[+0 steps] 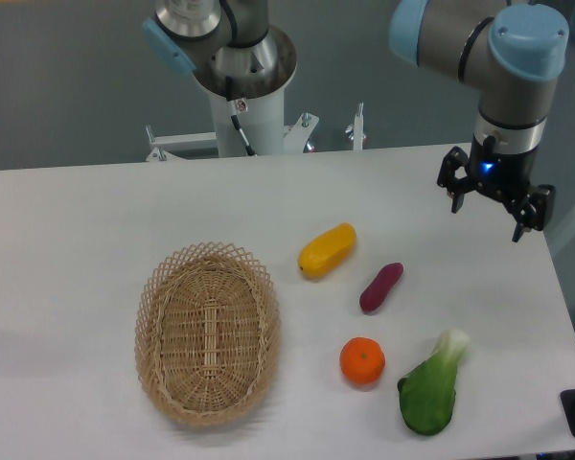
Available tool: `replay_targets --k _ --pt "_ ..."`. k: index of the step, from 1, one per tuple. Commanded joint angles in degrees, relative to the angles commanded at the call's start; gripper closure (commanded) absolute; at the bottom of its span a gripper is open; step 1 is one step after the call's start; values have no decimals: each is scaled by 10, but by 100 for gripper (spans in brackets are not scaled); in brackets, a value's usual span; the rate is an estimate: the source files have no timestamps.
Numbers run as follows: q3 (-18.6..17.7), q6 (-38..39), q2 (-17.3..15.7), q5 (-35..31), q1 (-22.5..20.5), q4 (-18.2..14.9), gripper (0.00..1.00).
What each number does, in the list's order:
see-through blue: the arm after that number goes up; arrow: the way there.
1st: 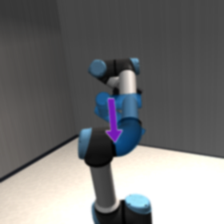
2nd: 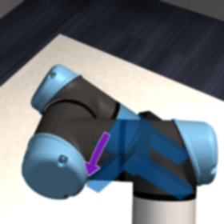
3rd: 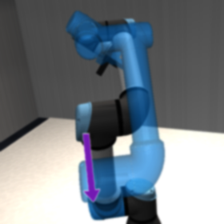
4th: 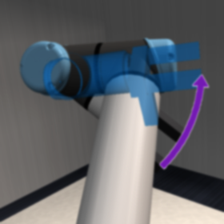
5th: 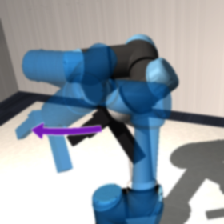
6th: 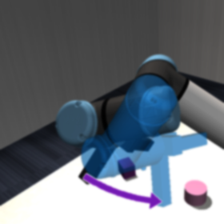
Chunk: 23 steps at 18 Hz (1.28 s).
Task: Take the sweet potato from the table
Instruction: 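Move the open gripper toward the purple sweet potato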
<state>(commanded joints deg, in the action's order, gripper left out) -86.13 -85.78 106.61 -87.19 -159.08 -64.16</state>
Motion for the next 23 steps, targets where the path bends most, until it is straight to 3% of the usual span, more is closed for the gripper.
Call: replay_targets --k 7,15,23 --pt "-6 1 2 0 4 0 0" --pt "-13 50 41 0 36 3 0" --pt "-35 49 57 0 39 30 0"
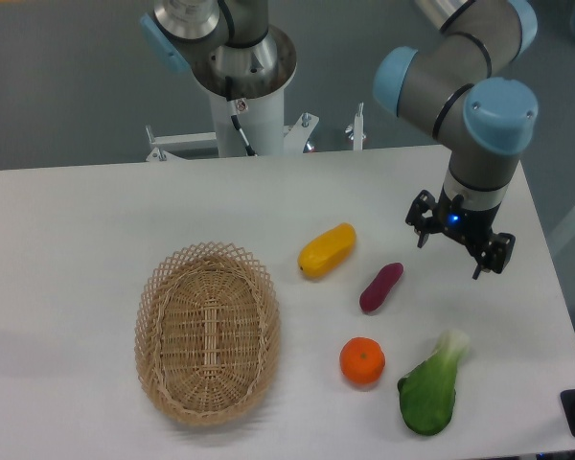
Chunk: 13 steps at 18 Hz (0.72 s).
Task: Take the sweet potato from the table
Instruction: 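Move the open gripper toward the purple sweet potato, then lower the gripper over the sweet potato and close on it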
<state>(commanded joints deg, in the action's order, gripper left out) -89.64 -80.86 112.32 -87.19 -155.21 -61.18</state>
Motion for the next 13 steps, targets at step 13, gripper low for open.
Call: replay_targets --k 13 --pt "-95 31 35 -22 14 119 0"
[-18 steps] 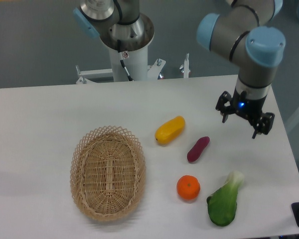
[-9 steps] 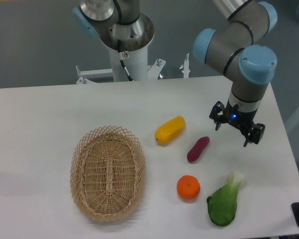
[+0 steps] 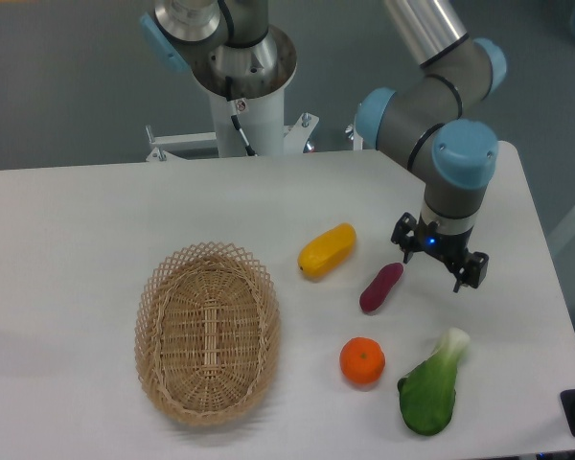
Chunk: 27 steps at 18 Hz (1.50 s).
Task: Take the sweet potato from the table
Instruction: 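Lower the gripper over the sweet potato and close on it, then lift the grasped sweet potato up off the table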
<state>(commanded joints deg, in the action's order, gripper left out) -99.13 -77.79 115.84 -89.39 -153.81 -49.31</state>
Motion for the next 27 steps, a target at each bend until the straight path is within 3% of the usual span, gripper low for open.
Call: replay_targets --k 7,14,15,16,17,18,21,24,27 --pt "-57 2 -5 -1 18 36 0" --pt "-70 3 -4 -23 27 40 0" --pt "-69 4 -3 -24 27 42 10" --pt "-69 4 -3 -23 28 48 36" --pt "-69 3 -3 -24 28 53 50" --pt "-69 3 -3 -23 28 54 56" --pt "-68 3 -2 -23 28 54 60" --pt "-66 3 -3 -23 28 54 75" --pt "-65 3 -5 -23 28 54 82"
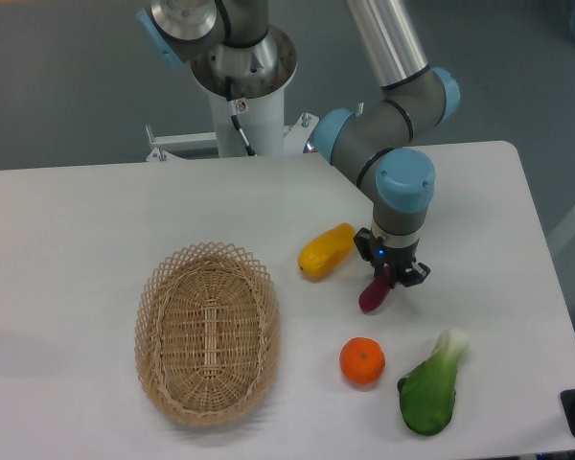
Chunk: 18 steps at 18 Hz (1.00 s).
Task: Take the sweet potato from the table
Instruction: 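Lift the grasped sweet potato up off the table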
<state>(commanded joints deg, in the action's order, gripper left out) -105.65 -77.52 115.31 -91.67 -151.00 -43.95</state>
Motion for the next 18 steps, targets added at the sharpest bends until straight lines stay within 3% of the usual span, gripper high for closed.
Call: replay_targets --k 3,10,14,18 --pt "11 -2 -6 3 -1 -1 82" --pt "62 4 -74 53 -4 -18 81" --pt "71 67 -97 122 0 -18 81" --pt "75 112 -114 144 18 -18 81"
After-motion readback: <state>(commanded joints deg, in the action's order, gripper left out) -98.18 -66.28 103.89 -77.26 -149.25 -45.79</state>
